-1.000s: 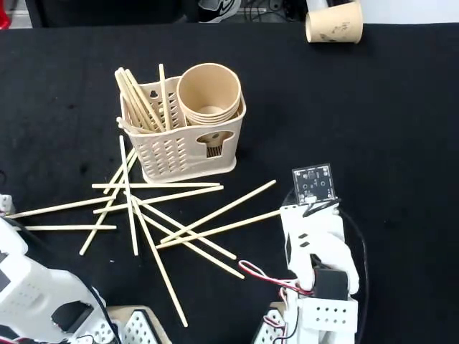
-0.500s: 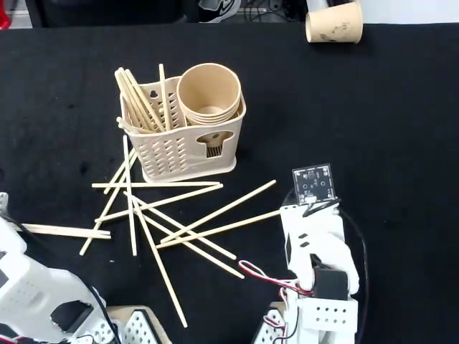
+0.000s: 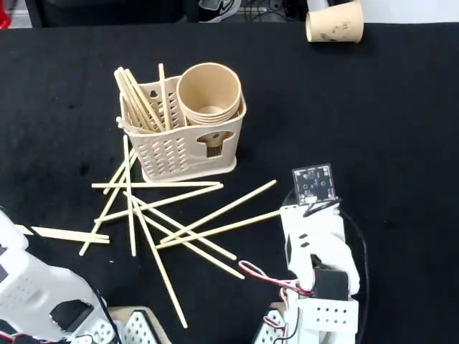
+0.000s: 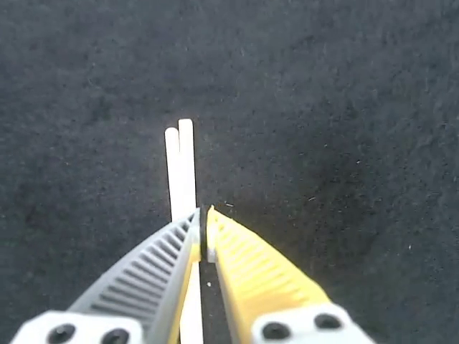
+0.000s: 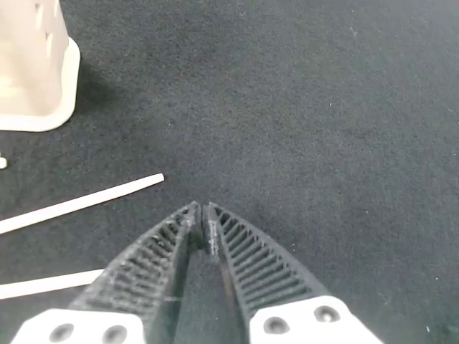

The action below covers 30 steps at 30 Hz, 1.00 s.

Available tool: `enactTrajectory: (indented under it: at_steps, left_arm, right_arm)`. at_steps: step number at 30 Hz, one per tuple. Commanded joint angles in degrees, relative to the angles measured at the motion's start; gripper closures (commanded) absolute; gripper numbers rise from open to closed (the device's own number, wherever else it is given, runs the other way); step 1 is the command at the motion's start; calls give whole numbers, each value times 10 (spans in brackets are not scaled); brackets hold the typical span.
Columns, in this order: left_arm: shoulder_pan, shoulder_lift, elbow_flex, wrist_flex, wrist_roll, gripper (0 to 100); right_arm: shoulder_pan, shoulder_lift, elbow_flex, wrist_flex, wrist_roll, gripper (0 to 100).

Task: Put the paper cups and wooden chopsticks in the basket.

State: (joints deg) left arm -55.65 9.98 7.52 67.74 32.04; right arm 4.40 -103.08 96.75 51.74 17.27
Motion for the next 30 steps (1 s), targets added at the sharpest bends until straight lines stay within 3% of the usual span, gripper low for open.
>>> enactTrajectory:
  at_steps: [1,5,7,14,17,25,30]
  left_arm:
    - [0,-7,33,-7,-7,888]
    - [0,-7,73,-25,-8,694]
    - [-2,-6,93,-60,-8,653]
    - [-7,29,162,-161,-55,772]
    - [-27,53,155,-161,-60,839]
    - [-35,76,125,-159,-60,884]
    - [-3,33,91,-124,-59,970]
  right_arm:
    - [5,-40,-2,3,4,983]
    - [5,-40,-2,3,4,983]
    - [5,-40,-2,3,4,983]
    - [5,-40,-2,3,4,983]
    - [5,-40,-2,3,4,983]
    - [5,-40,-2,3,4,983]
    - [5,-40,-2,3,4,983]
